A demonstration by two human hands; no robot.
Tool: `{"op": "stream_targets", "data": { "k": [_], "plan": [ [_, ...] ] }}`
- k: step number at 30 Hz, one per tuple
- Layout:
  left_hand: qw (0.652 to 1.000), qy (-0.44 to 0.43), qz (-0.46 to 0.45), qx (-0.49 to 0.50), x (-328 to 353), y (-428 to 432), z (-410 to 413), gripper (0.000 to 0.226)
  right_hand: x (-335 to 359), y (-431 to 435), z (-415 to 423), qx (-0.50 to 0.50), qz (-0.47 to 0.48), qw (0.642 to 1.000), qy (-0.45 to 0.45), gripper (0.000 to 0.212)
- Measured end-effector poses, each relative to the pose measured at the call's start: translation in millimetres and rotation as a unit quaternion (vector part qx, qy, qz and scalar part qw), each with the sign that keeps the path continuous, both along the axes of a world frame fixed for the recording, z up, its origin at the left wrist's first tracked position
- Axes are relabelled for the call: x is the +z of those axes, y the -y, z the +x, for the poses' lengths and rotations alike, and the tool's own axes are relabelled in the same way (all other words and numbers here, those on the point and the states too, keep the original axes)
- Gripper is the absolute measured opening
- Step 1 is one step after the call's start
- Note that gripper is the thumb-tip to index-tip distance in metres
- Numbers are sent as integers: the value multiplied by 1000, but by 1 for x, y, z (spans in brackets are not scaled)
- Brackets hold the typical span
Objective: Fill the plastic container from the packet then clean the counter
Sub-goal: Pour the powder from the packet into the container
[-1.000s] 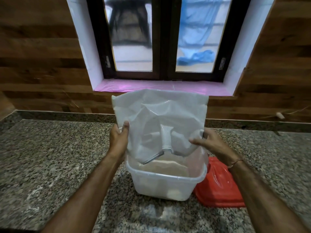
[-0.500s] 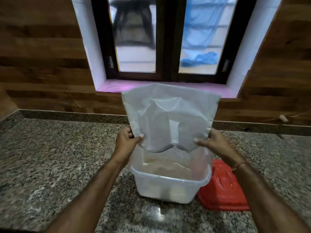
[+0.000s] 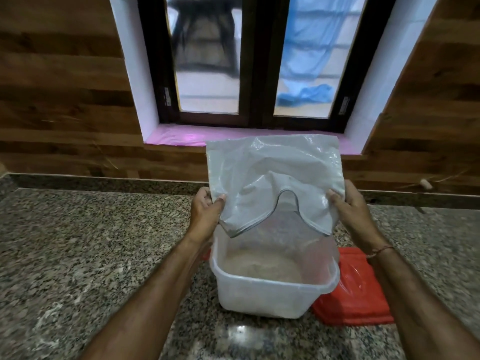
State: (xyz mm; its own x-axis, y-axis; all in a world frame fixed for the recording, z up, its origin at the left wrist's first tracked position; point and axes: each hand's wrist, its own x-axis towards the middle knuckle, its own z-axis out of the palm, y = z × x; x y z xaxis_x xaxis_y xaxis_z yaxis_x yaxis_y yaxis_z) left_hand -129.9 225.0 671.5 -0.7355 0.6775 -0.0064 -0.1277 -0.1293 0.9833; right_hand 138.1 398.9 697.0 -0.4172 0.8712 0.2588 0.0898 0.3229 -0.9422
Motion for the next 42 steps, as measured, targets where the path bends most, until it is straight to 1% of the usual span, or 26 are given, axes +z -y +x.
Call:
{"op": "stream_targets", "data": {
  "k": [3, 5, 8, 9, 10, 12, 13, 14, 16, 18, 19, 21, 23, 25, 26, 27, 28, 30, 31, 32, 34, 35, 37, 38, 40, 42],
  "plan": [
    [999, 47, 2, 17, 13, 0, -24, 12, 25, 3, -23, -7, -16, 1000, 1, 8],
    [996, 82, 8, 43, 18, 6, -53, 8, 38, 6, -52, -9, -31, 999, 6, 7],
    [987, 134, 22, 82, 20, 35, -111, 7, 49, 13, -111, -3, -45, 998, 41, 6],
    [985, 150, 23, 87, 19, 51, -132, 3, 49, 20, -136, 6, -57, 997, 53, 5],
    [982, 169, 24, 77, 17, 68, -150, 6, 48, 28, -160, 19, -71, 995, 65, 5],
    [982, 188, 3, 23, 6, 108, -184, 18, 39, 48, -209, 53, -109, 989, 80, 22],
    [983, 186, -10, -2, -2, 128, -197, 21, 35, 61, -229, 72, -137, 985, 81, 26],
    [982, 188, -13, -19, -11, 150, -210, 26, 30, 77, -251, 99, -177, 976, 80, 25],
    [979, 202, -31, 1, -39, 187, -236, 34, 11, 106, -291, 134, -254, 954, 89, 21],
    [972, 208, -81, 74, -70, 218, -252, 31, -20, 128, -321, 124, -293, 940, 120, 22],
    [967, 198, -114, 114, -83, 233, -257, 32, -41, 137, -334, 112, -300, 938, 133, 21],
    [955, 189, -165, 161, -113, 257, -268, 44, -81, 150, -348, 80, -300, 937, 162, 22],
    [948, 176, -194, 181, -138, 277, -276, 56, -112, 159, -349, 54, -292, 934, 197, 32],
    [939, 172, -218, 201, -157, 292, -282, 59, -143, 162, -343, 15, -302, 926, 228, 34],
    [935, 173, -230, 205, -164, 297, -281, 59, -155, 165, -339, 5, -305, 922, 240, 30],
    [932, 170, -243, 208, -172, 301, -279, 57, -175, 164, -334, 7, -305, 918, 254, 21],
    [930, 159, -255, 211, -176, 303, -275, 54, -208, 154, -329, 18, -299, 915, 271, 14],
    [928, 125, -274, 217, -187, 304, -271, 39, -235, 153, -321, 7, -285, 912, 294, 28],
    [931, 112, -276, 211, -192, 304, -271, 32, -237, 157, -318, -5, -275, 918, 287, 25],
    [936, 102, -276, 195, -195, 303, -269, 29, -217, 174, -317, -25, -262, 924, 277, 19],
    [942, 74, -281, 164, -198, 304, -267, 30, -203, 187, -314, -49, -253, 933, 249, 18],
    [945, 57, -286, 151, -199, 305, -267, 30, -206, 189, -312, -45, -263, 934, 238, 21],
    [947, 29, -298, 112, -200, 308, -266, 29, -229, 186, -304, -16, -282, 928, 243, 40],
    [945, 9, -313, 96, -201, 310, -265, 33, -227, 191, -301, -13, -277, 924, 264, 46],
    [932, -52, -351, 77, -206, 313, -262, 37, -211, 206, -298, -17, -251, 928, 274, 41],
    [915, -103, -382, 78, -210, 316, -256, 39, -207, 215, -295, -19, -213, 927, 308, 39]
  ]
}}
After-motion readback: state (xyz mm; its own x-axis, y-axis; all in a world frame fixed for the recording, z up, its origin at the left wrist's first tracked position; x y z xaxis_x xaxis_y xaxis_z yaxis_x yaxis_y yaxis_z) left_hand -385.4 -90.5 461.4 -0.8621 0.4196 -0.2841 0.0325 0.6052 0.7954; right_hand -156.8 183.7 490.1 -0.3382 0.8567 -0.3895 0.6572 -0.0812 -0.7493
